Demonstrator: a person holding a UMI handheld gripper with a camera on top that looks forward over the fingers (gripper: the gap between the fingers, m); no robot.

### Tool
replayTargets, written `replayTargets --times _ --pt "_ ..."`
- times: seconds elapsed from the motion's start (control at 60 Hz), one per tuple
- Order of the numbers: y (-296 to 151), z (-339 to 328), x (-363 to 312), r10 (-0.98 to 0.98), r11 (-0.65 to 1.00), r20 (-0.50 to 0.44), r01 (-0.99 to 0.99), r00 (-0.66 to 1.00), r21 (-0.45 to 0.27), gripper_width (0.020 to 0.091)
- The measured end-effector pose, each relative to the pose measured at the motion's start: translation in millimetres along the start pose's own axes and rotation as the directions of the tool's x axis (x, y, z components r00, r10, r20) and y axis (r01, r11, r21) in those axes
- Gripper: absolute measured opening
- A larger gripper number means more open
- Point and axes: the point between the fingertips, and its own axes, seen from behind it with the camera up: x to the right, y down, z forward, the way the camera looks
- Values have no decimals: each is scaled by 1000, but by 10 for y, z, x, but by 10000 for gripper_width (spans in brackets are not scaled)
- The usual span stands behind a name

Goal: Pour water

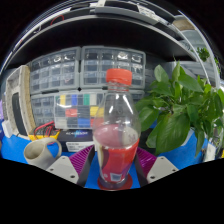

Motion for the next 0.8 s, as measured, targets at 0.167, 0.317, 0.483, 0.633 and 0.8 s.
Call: replayTargets --times 0.167,0.317,0.483,0.633,0.8 --pt "163 -358 -70 -7 999 -8 7 1000 -43 743" --pt "338 -864 -197 -21 992 2 21 1000 -126 746" --pt "67 -1377 -440 -13 993 0 13 1000 -119 749" --pt "-310 -1710 -817 13 997 47 -10 999 -73 750" --pt "-550 -2047 -1175 -5 998 84 9 996 -54 750"
